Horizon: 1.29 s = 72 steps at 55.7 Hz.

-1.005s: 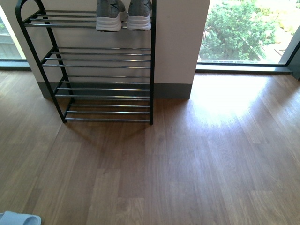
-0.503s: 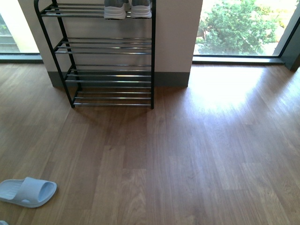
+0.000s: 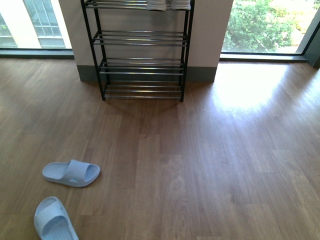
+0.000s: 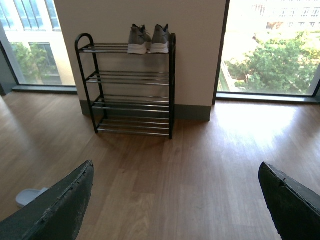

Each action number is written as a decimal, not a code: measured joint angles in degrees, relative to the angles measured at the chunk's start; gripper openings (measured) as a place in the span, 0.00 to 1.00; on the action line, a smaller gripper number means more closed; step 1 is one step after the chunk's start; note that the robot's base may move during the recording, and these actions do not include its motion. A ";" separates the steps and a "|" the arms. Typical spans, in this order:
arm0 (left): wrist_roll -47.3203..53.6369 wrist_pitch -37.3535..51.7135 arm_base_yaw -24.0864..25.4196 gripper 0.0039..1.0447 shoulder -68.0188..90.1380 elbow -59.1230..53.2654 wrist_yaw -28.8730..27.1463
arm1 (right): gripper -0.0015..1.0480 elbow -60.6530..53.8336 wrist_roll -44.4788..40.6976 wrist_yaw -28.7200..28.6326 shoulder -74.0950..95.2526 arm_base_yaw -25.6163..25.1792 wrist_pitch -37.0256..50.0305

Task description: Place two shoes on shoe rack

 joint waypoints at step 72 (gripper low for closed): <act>0.00 -0.02 0.00 0.91 0.00 0.00 -0.13 | 0.91 -0.02 0.00 -0.15 -0.02 0.00 -0.04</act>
